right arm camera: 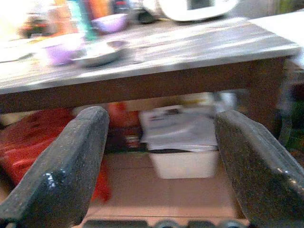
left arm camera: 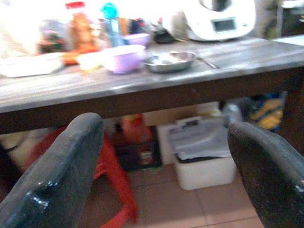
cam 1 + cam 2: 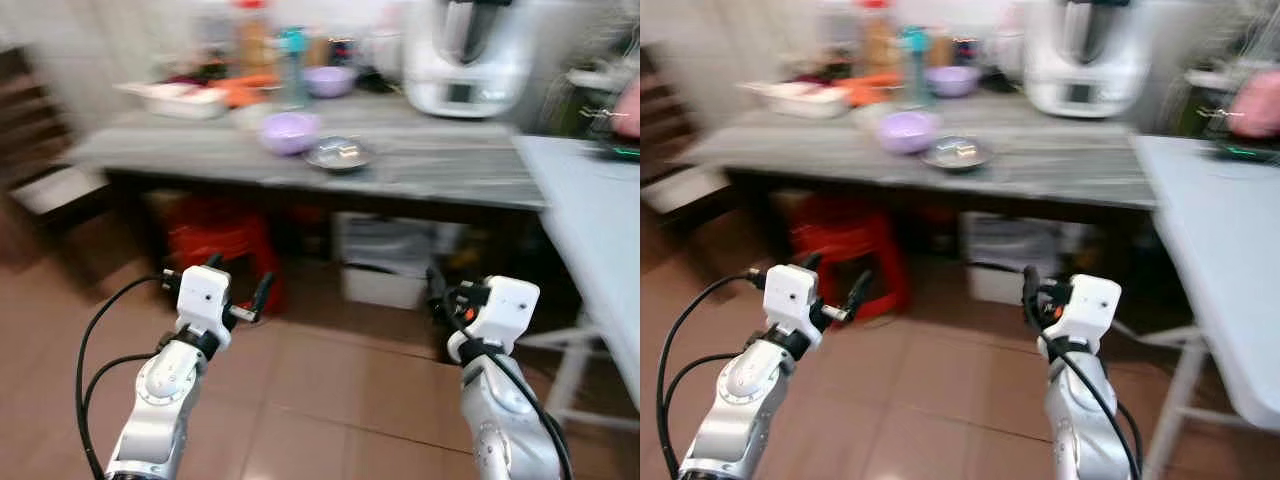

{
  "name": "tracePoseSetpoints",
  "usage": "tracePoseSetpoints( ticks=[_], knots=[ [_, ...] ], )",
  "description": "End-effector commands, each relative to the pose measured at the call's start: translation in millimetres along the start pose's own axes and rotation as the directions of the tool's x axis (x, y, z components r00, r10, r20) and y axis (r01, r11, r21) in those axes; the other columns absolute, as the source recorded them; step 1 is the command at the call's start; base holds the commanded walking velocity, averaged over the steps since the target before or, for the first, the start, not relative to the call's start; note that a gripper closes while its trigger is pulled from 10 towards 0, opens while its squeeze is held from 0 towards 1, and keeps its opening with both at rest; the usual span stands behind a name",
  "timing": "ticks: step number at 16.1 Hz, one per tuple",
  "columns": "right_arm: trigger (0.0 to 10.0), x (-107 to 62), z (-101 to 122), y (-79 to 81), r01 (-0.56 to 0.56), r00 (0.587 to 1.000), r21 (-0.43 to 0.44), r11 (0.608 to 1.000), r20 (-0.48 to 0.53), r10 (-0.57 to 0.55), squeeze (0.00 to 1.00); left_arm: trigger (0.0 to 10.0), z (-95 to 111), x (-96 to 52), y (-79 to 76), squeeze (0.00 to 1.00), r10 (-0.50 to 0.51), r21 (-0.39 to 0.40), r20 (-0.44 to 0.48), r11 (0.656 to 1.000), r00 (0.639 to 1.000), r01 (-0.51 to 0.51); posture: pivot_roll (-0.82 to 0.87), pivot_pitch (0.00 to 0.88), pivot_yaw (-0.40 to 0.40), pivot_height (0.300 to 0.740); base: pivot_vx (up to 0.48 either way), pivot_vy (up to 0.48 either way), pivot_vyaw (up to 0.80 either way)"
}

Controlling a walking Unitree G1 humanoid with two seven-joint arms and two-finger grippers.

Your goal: Setting the table

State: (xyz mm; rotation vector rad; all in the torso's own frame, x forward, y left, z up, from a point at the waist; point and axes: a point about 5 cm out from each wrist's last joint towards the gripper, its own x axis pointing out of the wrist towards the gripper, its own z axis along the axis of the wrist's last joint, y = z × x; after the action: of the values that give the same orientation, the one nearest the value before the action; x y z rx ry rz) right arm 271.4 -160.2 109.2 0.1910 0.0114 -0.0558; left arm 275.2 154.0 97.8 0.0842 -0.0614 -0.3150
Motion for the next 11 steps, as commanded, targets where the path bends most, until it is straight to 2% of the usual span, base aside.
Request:
tracePoseSetpoints(
  ticks=[1,6,11],
  knots=[
    [10.0,-2.2,-2.0,-2.6,0.007,1.000,0.007,1.000,-0.007,-0.007,0.00,10.0,1.1,0.6,-2.0,0.00,-0.017,-0.003,0.001,1.000,1.000,0.017,0.00,0.000,0.031,0.740,0.000,0.000,0.00],
    [10.0,-1.4,-1.5,-2.0,0.001,1.000,0.006,1.000,-0.005,-0.001,0.00,10.0,2.2,1.5,-6.3,0.00,-0.038,-0.008,0.012,0.999,0.999,0.039,0.00,0.000,0.026,0.740,0.000,0.000,0.00],
    [10.0,-0.9,-1.0,-2.0,0.003,1.000,0.008,1.000,-0.003,-0.003,0.00,10.0,3.4,3.2,-8.7,0.00,-0.041,-0.020,0.017,0.999,0.999,0.042,0.00,0.000,0.029,0.740,0.000,-0.283,0.00]
  ],
)
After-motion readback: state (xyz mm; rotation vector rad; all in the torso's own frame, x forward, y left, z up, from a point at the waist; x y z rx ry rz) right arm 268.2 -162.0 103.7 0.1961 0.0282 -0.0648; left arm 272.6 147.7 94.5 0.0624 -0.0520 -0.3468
